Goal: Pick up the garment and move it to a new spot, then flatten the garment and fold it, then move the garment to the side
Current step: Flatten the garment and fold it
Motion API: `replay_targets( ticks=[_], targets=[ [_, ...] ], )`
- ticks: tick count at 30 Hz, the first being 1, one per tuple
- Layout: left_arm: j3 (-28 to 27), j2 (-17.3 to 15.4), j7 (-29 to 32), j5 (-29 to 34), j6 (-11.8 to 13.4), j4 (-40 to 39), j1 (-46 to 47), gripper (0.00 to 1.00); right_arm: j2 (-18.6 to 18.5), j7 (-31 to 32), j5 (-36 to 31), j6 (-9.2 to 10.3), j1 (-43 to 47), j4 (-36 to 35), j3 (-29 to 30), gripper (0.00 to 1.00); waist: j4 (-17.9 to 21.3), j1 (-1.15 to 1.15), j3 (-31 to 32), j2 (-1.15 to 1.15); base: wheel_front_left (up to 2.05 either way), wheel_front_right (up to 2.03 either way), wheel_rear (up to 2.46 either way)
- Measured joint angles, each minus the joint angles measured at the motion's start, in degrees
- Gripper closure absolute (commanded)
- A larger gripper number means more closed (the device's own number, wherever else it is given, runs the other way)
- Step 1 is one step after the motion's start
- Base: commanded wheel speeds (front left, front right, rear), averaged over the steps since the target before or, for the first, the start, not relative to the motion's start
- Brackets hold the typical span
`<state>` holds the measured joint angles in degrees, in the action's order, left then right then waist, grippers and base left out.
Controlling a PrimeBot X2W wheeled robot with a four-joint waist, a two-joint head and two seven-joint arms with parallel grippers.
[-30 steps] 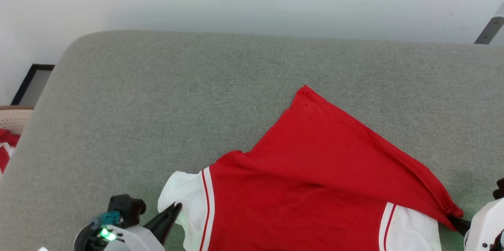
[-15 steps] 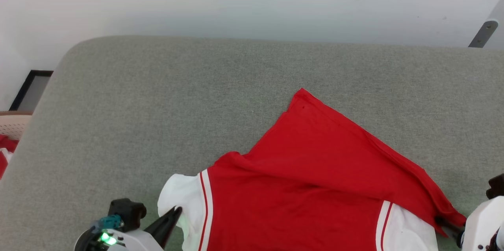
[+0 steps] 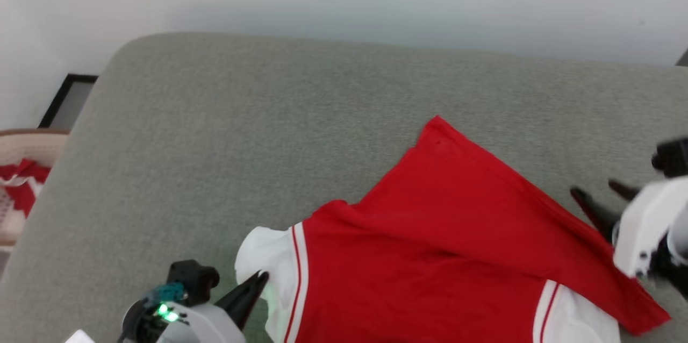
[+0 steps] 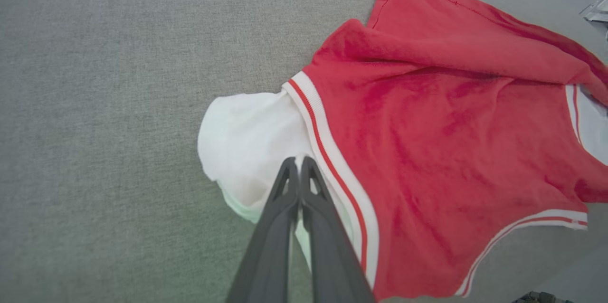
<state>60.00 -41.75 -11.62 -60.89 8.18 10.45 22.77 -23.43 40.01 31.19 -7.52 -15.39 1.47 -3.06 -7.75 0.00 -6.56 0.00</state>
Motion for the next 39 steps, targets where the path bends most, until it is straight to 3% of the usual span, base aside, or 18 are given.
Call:
replay_targets(
  ticks=[4, 15, 26, 34, 36, 39],
  targets=[
    [0.62, 1.56, 0.56, 1.01, -0.97, 0.69, 2.0, 1.0, -1.25, -2.07, -0.04, 0.0, -7.04, 2.86, -4.5, 0.0, -2.08, 0.0, -0.8, 0.0, 0.0, 0.0, 0.0],
    [2.15, 7.62, 1.41, 3.28, -4.75, 4.82, 7.99, 1.0, -4.75, -6.99, 2.14, 0.0, -24.47, 19.53, -18.18, 0.0, -9.86, 0.0, -4.01, 0.0, 0.0, 0.0, 0.0],
    [2.92, 12.63, -0.03, 4.17, -8.7, 10.57, 11.37, 1.0, -6.53, -5.9, 6.68, 0.0, -35.82, 36.52, -30.39, 0.0, -16.09, 0.0, -8.77, 0.0, 0.0, 0.0, 0.0],
    [3.21, 14.95, -1.03, 4.45, -10.69, 14.25, 12.13, 1.0, -7.6, -2.38, 10.79, 0.0, -40.19, 42.55, -38.2, 0.0, -18.75, 0.0, -11.08, 0.0, 0.0, 0.0, 0.0],
    [3.21, 15.44, -1.23, 4.45, -10.82, 14.94, 12.22, 1.0, -7.77, -0.83, 11.73, -0.01, -41.26, 43.69, -39.35, 1.0, -19.09, 0.0, -11.37, 0.0, 0.0, 0.0, 0.0],
    [3.21, 15.86, -1.46, 4.45, -11.29, 16.02, 12.41, 1.0, -7.92, 0.88, 13.23, -0.01, -42.73, 45.22, -40.67, 1.0, -19.26, 0.0, -11.53, 0.0, 0.0, 0.0, 0.0]
  ],
)
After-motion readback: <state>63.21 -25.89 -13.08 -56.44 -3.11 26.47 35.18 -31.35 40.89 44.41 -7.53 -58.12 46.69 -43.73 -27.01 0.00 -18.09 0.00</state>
